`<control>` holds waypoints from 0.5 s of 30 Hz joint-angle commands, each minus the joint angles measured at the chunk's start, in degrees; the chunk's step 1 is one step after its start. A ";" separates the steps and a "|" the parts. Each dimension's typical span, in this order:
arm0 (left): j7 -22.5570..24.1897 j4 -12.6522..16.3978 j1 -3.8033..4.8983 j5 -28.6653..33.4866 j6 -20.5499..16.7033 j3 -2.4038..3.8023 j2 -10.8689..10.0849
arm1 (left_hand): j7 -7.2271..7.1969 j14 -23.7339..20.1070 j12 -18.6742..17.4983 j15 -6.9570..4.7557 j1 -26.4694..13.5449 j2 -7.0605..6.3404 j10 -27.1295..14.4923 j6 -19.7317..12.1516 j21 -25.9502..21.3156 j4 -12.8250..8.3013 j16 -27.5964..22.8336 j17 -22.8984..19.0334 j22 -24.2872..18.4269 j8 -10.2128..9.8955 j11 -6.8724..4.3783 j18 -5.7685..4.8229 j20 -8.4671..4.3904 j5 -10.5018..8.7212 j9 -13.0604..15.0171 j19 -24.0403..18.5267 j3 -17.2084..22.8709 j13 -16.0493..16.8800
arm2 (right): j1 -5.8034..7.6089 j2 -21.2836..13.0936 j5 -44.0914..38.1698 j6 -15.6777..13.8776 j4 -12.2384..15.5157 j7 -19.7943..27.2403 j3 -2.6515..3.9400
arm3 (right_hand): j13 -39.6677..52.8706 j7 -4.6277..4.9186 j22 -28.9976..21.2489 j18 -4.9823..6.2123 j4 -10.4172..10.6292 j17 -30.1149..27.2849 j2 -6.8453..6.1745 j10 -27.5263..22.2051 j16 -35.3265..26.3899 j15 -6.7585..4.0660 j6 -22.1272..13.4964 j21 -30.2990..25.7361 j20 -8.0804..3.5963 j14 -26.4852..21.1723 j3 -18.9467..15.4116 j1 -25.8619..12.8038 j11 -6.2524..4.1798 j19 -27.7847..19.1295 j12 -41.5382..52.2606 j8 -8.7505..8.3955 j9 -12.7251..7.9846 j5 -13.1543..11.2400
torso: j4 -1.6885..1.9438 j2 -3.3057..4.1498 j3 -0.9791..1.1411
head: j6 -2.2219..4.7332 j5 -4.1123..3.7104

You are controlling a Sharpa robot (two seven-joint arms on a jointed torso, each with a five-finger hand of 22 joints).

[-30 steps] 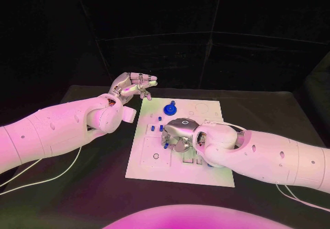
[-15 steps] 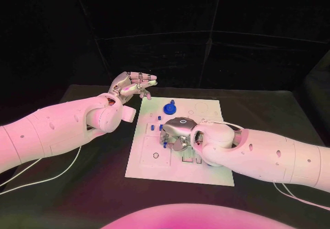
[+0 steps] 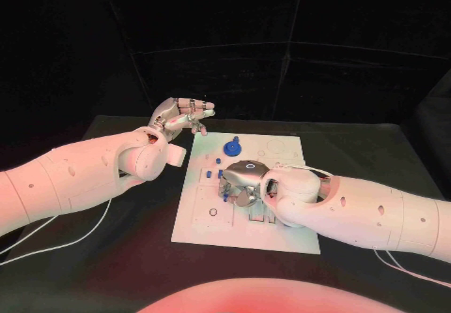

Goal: Assemble the parts on the task board

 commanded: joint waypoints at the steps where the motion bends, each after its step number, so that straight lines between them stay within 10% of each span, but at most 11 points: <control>1: 0.14 -0.05 0.11 0.18 0.63 0.05 0.09 | -0.01 -0.44 0.26 0.08 0.56 0.16 -0.37 -0.43 -0.23 -0.33 -0.25 -0.06 -0.09 0.19 0.08 0.75 0.06 -0.27 -0.05 -0.31 0.09 -0.08 | 0.00 -0.13 -0.48 0.71 0.17 -0.12 -0.05 | -0.07 -0.07 -0.08 -0.02 0.08 -0.06 -0.28 -0.44 -0.28 0.41 -0.51 -0.18 0.10 2.19 -0.40 -0.54 -0.03 -0.50 -0.29 -0.36 -0.03 0.30 | -0.01 -0.04 0.00 | -0.04 -0.05; 15: -0.15 -0.38 0.11 0.18 0.66 0.05 0.12 | 0.03 -0.42 0.28 0.10 0.58 0.18 -0.46 -0.53 -0.24 -0.35 -0.19 0.03 -0.10 0.16 0.12 0.75 0.07 -0.27 -0.07 -0.31 0.07 -0.09 | 0.00 -0.73 0.25 -0.46 0.93 0.11 -0.06 | -0.93 1.06 -1.49 0.06 1.60 -0.01 -3.31 -3.56 -0.06 1.39 -4.06 -1.23 0.92 2.15 -4.76 -4.62 1.10 -0.89 -1.26 -2.11 -0.24 2.09 | -0.06 0.00 -0.03 | -0.15 -0.10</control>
